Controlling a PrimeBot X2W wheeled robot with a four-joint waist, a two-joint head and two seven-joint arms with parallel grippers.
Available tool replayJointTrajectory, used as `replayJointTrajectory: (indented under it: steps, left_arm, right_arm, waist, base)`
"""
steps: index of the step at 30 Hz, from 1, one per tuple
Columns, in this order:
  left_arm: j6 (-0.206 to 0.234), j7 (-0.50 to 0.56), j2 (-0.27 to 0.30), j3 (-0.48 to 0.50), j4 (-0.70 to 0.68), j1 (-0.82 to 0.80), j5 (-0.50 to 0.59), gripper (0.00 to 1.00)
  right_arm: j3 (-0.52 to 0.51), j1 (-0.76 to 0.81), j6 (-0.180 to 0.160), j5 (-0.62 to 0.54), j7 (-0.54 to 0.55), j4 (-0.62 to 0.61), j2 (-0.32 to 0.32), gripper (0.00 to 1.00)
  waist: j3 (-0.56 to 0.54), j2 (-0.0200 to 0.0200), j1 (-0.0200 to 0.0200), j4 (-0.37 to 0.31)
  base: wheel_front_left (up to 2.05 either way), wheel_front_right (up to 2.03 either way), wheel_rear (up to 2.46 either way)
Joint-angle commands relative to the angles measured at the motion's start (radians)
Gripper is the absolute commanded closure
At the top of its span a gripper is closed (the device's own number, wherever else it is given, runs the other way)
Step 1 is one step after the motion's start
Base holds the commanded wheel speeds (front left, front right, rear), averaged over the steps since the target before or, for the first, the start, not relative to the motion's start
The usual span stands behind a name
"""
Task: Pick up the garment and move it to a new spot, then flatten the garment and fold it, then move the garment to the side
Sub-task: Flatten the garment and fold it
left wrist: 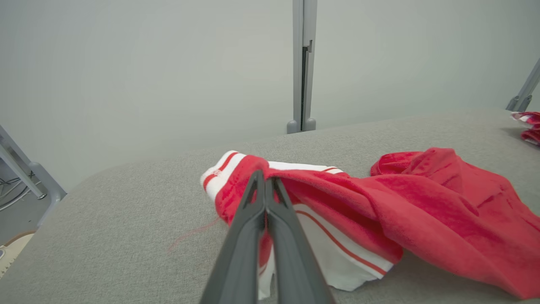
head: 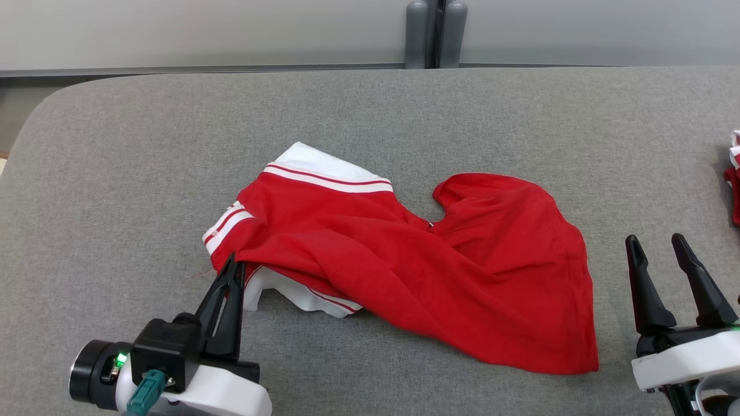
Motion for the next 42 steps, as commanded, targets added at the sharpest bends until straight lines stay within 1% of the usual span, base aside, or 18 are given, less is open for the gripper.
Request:
replayJointTrajectory:
  steps: [1,6,11,18,19,23,30,31,32,33,36,39,42]
  left_arm:
    - [0.003,0.002,0.006,0.008,0.000,0.009,-0.009,1.00]
    - [-0.014,-0.010,0.000,0.018,0.054,-0.026,-0.040,1.00]
    - [-0.042,-0.044,-0.012,0.036,0.147,-0.093,-0.073,1.00]
    - [-0.084,-0.107,-0.019,0.087,0.345,-0.252,-0.119,1.00]
    - [-0.084,-0.107,-0.019,0.087,0.345,-0.252,-0.119,1.00]
    - [-0.108,-0.155,-0.032,0.117,0.468,-0.350,-0.149,1.00]
    - [-0.139,-0.226,-0.048,0.149,0.669,-0.458,-0.190,1.00]
    - [-0.144,-0.234,-0.052,0.151,0.688,-0.464,-0.196,0.71]
    - [-0.147,-0.247,-0.056,0.151,0.702,-0.468,-0.198,0.02]
    - [-0.152,-0.264,-0.061,0.153,0.711,-0.471,-0.202,0.00]
    - [-0.160,-0.325,-0.079,0.158,0.715,-0.462,-0.207,0.00]
    - [-0.164,-0.364,-0.094,0.166,0.686,-0.435,-0.204,0.00]
    - [-0.169,-0.381,-0.110,0.181,0.629,-0.405,-0.194,0.00]
  right_arm:
    - [0.004,-0.012,0.000,-0.003,0.000,-0.006,-0.005,0.00]
    - [0.009,-0.025,0.000,0.001,0.001,-0.010,-0.011,0.00]
    - [0.005,-0.038,0.000,0.005,0.004,-0.020,-0.015,0.00]
    - [0.007,-0.074,0.000,0.014,0.004,-0.031,-0.031,0.00]
    - [0.007,-0.074,0.000,0.014,0.004,-0.031,-0.031,0.00]
    - [0.002,-0.094,0.000,0.019,-0.005,-0.029,-0.036,0.00]
    - [-0.003,-0.117,0.000,0.025,-0.031,-0.006,-0.037,0.00]
    - [-0.005,-0.118,0.000,0.025,-0.033,-0.003,-0.037,0.00]
    - [-0.007,-0.119,0.000,0.025,-0.039,0.001,-0.038,0.00]
    - [-0.008,-0.120,0.000,0.024,-0.042,0.004,-0.039,0.00]
    - [-0.013,-0.121,0.000,0.018,-0.050,0.011,-0.041,0.00]
    - [-0.012,-0.120,0.000,0.009,-0.049,0.013,-0.045,0.00]
    - [-0.003,-0.116,0.000,0.004,-0.044,0.013,-0.049,0.00]
  waist:
    - [0.006,0.0000,0.0000,-0.005]
    - [0.024,0.0000,0.0000,-0.030]
    - [0.061,0.0000,0.0000,-0.054]
    - [0.145,0.0000,0.0000,-0.098]
    - [0.145,0.0000,0.0000,-0.098]
    - [0.191,0.0000,0.0000,-0.119]
    - [0.223,0.0000,0.0000,-0.145]
    - [0.222,0.0000,0.0000,-0.145]
    - [0.221,0.0000,0.0000,-0.146]
    - [0.219,0.0000,0.0000,-0.145]
    - [0.206,0.0000,0.0000,-0.136]
    - [0.187,0.0000,0.0000,-0.122]
    - [0.160,0.0000,0.0000,-0.108]
  base:
    - [0.00,0.00,0.00]
    - [0.00,0.00,0.00]
    - [0.00,0.00,0.00]
    - [0.00,0.00,0.00]
    - [0.00,0.00,0.00]
    - [0.00,0.00,0.00]
    - [0.00,0.00,0.00]
    - [0.00,0.00,0.00]
    - [0.00,0.00,0.00]
    - [0.00,0.00,0.00]
    - [0.00,0.00,0.00]
    - [0.00,0.00,0.00]
    - [0.00,0.00,0.00]
